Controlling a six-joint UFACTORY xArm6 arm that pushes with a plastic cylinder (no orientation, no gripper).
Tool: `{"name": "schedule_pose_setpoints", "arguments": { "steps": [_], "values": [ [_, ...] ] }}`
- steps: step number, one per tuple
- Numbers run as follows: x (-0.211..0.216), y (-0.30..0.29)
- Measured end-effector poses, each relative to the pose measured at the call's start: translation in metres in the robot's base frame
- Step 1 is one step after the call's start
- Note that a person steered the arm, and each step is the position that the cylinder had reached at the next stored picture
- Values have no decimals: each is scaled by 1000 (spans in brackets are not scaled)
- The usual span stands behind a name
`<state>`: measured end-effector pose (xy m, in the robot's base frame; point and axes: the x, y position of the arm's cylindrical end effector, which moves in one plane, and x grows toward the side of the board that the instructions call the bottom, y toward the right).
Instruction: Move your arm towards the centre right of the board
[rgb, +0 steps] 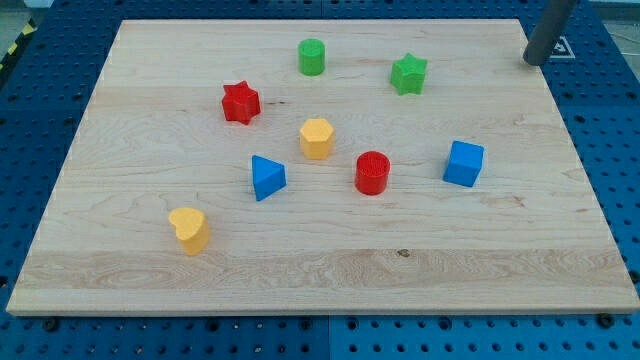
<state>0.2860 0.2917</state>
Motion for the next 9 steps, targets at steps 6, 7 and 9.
{"name": "schedule_pose_setpoints", "arguments": {
  "steps": [6, 7, 9],
  "values": [
    [7, -28],
    [13, -28],
    [15, -30]
  ]
}}
